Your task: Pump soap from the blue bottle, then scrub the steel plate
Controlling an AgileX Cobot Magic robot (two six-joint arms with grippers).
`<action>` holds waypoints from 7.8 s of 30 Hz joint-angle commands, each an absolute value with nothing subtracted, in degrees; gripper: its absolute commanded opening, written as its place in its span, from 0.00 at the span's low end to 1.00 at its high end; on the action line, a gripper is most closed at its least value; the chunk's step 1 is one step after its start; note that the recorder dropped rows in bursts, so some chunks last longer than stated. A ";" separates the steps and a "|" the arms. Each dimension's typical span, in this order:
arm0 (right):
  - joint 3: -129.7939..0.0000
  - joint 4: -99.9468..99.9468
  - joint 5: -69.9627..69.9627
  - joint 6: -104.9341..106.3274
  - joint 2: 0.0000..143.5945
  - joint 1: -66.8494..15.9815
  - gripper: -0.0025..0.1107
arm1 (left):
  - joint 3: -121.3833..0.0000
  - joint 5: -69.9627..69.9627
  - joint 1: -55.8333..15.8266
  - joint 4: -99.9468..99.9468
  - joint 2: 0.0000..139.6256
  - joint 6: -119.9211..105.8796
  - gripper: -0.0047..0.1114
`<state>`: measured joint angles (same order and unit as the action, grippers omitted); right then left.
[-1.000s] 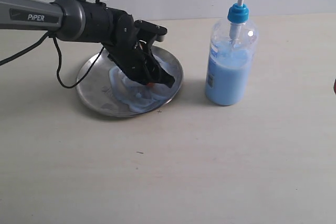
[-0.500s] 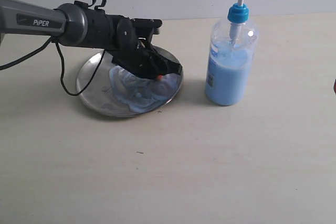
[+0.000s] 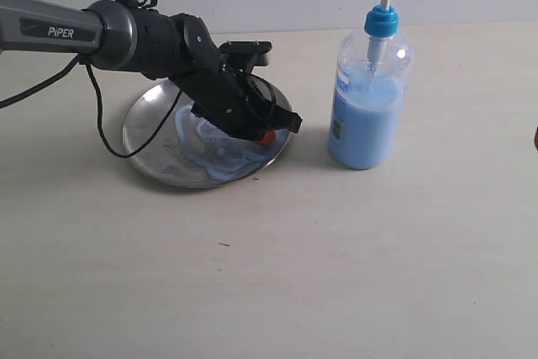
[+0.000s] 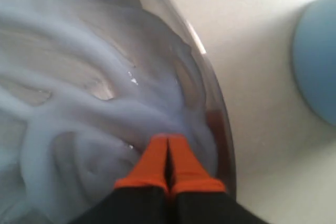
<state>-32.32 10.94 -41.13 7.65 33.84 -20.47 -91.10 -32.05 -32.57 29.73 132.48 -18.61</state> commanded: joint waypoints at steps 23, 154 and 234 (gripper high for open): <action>-32.23 10.93 -40.79 7.96 33.41 -20.33 0.02 | -93.46 -31.50 -29.09 20.88 135.71 -12.28 0.04; -32.23 12.04 -41.41 8.97 33.41 -20.33 0.02 | -93.46 -43.21 -27.81 29.18 132.66 -26.78 0.04; -32.23 13.41 -41.30 10.54 33.41 -20.33 0.02 | -99.99 -44.91 -30.73 25.35 135.67 -23.34 0.04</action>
